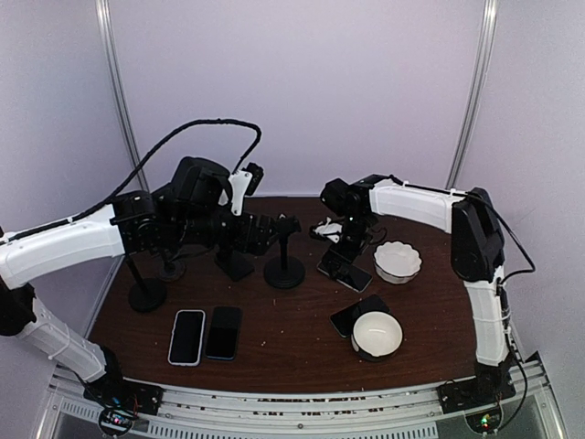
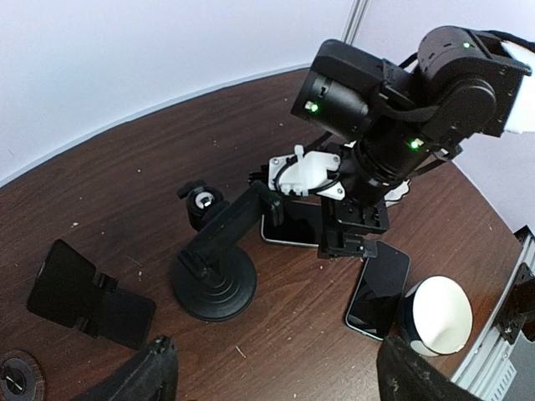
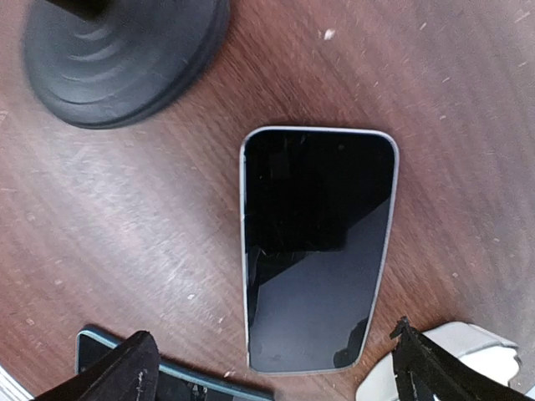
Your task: Place the phone on the phone stand
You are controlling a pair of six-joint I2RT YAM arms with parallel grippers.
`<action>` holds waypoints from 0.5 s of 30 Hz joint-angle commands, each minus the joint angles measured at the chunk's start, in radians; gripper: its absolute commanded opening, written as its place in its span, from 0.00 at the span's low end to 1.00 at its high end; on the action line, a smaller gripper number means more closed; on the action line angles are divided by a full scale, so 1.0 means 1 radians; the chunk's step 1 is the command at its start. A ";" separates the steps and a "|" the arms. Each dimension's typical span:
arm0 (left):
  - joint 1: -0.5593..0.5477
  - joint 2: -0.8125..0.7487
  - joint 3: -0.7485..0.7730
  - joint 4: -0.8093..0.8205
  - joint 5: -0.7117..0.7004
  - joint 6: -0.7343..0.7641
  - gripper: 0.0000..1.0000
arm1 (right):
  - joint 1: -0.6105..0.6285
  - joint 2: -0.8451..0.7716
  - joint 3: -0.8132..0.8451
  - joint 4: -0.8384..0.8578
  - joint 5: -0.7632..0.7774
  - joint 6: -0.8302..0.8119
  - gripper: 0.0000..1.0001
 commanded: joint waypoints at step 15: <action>0.009 -0.015 -0.034 0.011 0.006 0.002 0.86 | -0.038 0.198 0.171 -0.136 0.037 -0.065 1.00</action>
